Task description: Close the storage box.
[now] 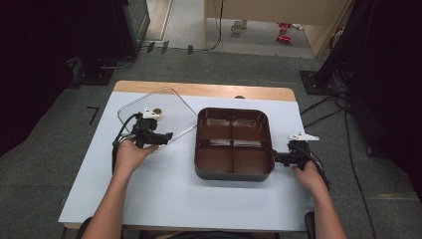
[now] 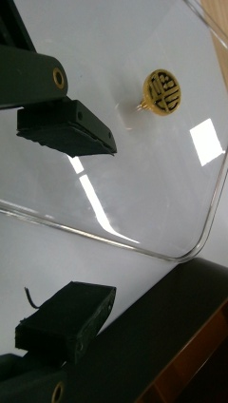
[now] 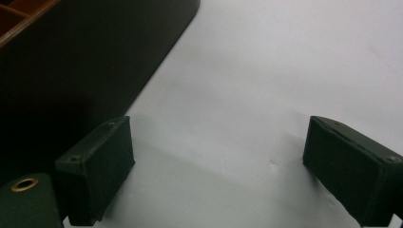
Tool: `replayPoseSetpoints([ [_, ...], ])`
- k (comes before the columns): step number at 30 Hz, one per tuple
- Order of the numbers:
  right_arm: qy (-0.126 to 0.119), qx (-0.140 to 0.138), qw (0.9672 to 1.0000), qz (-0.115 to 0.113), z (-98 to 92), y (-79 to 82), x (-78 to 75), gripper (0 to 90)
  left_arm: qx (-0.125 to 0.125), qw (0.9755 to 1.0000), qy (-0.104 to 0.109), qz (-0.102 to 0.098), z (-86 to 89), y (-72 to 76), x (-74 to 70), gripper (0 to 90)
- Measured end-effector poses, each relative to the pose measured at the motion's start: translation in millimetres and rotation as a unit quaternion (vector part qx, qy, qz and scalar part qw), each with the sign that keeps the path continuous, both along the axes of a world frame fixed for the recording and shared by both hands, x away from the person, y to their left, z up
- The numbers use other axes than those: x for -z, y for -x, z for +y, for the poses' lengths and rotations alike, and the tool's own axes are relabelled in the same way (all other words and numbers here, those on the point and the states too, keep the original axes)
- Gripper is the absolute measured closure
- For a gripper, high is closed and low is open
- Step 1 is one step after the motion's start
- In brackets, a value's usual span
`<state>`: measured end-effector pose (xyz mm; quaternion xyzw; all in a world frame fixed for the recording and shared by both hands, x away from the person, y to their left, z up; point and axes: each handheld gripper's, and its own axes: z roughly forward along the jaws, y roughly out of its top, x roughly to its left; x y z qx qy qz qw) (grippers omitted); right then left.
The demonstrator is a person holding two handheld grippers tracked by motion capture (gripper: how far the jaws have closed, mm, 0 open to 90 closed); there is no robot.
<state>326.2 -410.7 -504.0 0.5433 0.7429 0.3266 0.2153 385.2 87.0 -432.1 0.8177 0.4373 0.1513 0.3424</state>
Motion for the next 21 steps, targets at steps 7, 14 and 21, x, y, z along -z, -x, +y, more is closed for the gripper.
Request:
replayPoseSetpoints([
  [7,0.0,0.0,1.0,-0.001,0.1,-0.1,0.1,9.3,-0.005,1.0,0.0,0.007,2.8,-17.3,3.1,27.4],
  [14,0.002,0.0,1.0,0.0,0.4,0.1,0.1,9.2,-0.021,0.9995,0.018,0.014,6.6,-35.8,6.4,27.5],
  [21,0.002,0.0,1.0,0.0,0.5,0.1,0.0,9.3,-0.033,0.9994,0.012,0.004,10.5,-52.3,11.0,30.3],
])
